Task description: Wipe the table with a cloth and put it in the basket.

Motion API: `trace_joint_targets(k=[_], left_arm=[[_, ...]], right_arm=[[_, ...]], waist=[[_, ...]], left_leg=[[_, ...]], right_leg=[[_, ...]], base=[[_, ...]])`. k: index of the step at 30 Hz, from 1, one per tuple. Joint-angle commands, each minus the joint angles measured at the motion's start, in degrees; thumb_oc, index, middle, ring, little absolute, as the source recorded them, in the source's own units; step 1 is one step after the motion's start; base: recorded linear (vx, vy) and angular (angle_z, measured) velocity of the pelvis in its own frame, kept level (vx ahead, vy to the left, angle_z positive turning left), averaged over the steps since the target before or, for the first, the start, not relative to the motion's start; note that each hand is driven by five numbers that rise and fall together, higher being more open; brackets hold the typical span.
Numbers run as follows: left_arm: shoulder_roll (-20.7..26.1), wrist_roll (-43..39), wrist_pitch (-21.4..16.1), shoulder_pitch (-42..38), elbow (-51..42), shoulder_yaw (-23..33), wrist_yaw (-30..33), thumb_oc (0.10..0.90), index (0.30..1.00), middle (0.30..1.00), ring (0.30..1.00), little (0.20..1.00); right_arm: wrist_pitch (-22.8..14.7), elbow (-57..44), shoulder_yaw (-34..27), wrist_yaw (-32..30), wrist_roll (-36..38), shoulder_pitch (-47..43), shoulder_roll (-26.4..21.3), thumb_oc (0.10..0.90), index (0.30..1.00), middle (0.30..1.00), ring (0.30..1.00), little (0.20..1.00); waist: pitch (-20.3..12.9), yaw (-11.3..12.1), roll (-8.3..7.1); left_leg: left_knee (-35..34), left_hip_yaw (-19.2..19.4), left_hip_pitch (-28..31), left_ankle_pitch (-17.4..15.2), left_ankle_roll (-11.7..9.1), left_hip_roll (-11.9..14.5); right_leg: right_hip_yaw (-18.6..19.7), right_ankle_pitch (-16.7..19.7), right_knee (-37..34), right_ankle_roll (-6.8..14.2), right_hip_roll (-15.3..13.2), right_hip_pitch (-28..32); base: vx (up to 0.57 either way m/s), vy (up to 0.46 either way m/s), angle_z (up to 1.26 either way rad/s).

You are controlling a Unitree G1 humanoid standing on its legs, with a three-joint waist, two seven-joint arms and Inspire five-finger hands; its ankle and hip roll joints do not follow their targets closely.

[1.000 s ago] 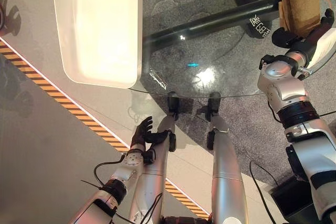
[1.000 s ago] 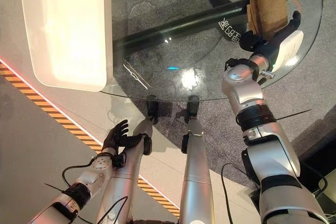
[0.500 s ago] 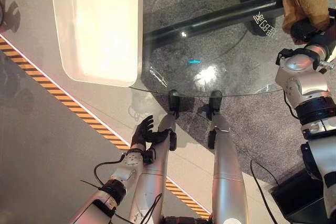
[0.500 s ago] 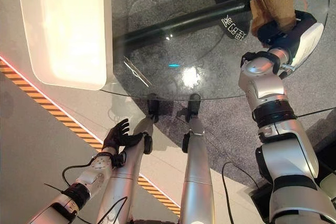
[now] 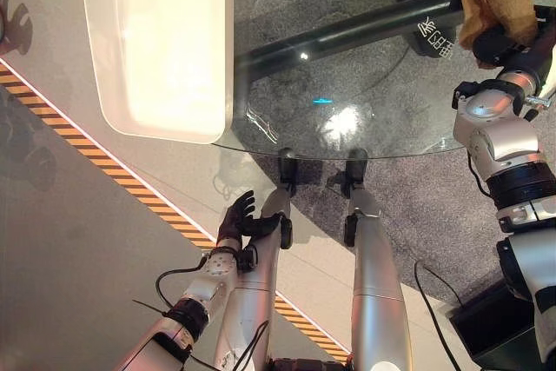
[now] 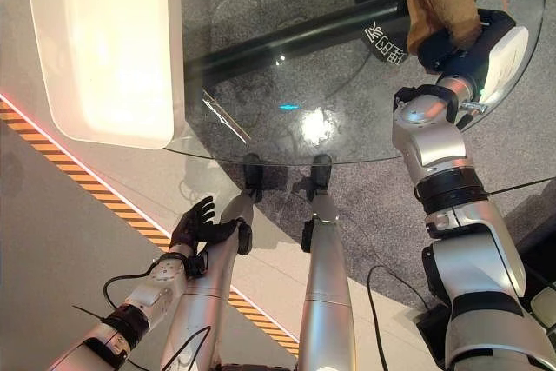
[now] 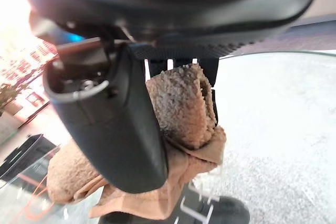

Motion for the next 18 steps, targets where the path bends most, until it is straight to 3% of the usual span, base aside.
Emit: trace_joint_targets(k=[1,7,18], left_arm=[[-0.27,1.07,-0.06,9.24,-2.89,0.42,-0.07,0.8,0.9,0.9,0.9,0.9],[-1.07,2.5,-0.48,9.45,-2.25,1.27,-0.79,0.8,0.9,0.9,0.9,0.9],[-0.96,4.34,-1.52,9.32,-1.0,1.77,-1.64,0.8,0.9,0.9,0.9,0.9]], right_arm=[[-0.02,-12.54,6.01,9.83,-9.12,-0.39,0.26,0.1,0.3,0.3,0.3,0.2],[2.71,-15.57,10.58,17.94,-15.62,0.61,3.41,0.1,0.3,0.3,0.3,0.2],[2.59,-17.32,17.03,29.26,-19.93,2.08,7.54,0.1,0.3,0.3,0.3,0.2]], waist=[[-1.31,0.63,3.41],[-1.31,1.12,3.24],[-1.31,1.81,2.4]], left_leg=[[5.34,-3.89,-1.05,-6.6,-0.19,-3.35],[5.25,-3.77,-1.33,-6.52,-0.18,-3.43],[4.94,-3.85,-1.86,-6.12,-0.37,-3.42]], right_leg=[[-1.65,-0.37,-0.64,0.61,2.6,-0.48],[-2.01,-0.4,-0.78,0.65,2.36,-0.61],[-2.94,0.05,-1.33,0.9,2.04,-0.76]], base=[[0.0,0.0,0.0],[0.0,0.002,0.02],[0.0,-0.008,0.04]])
